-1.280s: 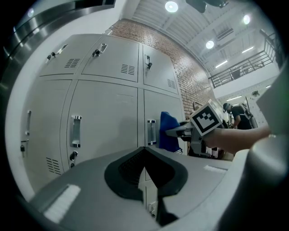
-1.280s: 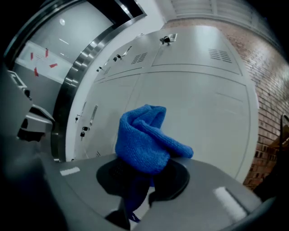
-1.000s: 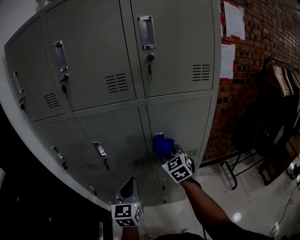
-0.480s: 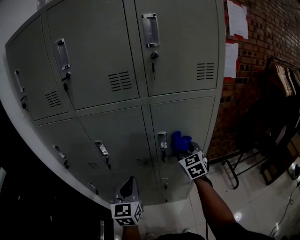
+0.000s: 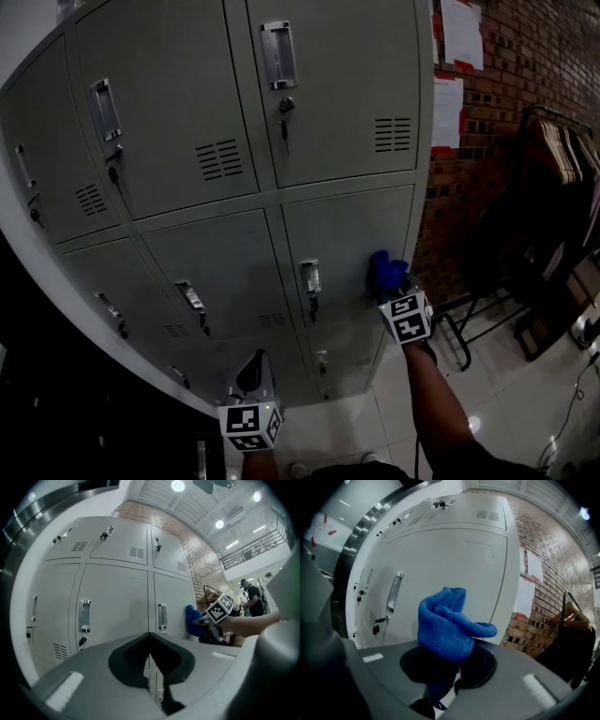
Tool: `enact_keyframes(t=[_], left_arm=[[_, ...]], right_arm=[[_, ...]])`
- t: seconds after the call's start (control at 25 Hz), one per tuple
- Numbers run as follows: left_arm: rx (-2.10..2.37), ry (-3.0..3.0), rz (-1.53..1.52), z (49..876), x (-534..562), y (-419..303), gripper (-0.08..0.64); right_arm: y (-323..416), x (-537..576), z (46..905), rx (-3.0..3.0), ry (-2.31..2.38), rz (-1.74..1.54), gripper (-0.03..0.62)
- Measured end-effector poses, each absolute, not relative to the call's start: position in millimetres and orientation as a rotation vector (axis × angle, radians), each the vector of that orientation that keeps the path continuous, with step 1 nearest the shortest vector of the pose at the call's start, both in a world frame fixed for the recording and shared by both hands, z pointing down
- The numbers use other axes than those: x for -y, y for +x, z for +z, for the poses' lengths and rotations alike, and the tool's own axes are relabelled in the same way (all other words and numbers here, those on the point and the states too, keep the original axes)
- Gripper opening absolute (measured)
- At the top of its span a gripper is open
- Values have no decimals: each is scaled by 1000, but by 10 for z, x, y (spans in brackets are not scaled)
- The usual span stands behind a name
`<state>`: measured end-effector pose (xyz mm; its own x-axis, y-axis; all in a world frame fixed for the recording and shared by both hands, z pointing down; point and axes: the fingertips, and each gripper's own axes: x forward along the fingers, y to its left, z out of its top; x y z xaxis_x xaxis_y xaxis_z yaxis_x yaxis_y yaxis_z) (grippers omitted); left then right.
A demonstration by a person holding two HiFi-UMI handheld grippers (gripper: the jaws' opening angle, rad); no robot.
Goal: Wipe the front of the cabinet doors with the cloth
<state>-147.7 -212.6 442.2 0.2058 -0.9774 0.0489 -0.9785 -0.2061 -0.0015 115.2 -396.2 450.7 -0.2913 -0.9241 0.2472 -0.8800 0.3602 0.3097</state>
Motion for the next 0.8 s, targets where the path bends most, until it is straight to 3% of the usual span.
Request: enact_keyframes(t=[0.48, 0.8], left_arm=[[1954, 2412, 82, 4471, 2097, -1397, 15], [1963, 2400, 89, 4493, 2091, -1424, 15]], right_arm=[[1720, 3937, 4652, 2152, 1719, -126, 80], [1655, 3976, 5188, 2115, 1635, -19, 81]])
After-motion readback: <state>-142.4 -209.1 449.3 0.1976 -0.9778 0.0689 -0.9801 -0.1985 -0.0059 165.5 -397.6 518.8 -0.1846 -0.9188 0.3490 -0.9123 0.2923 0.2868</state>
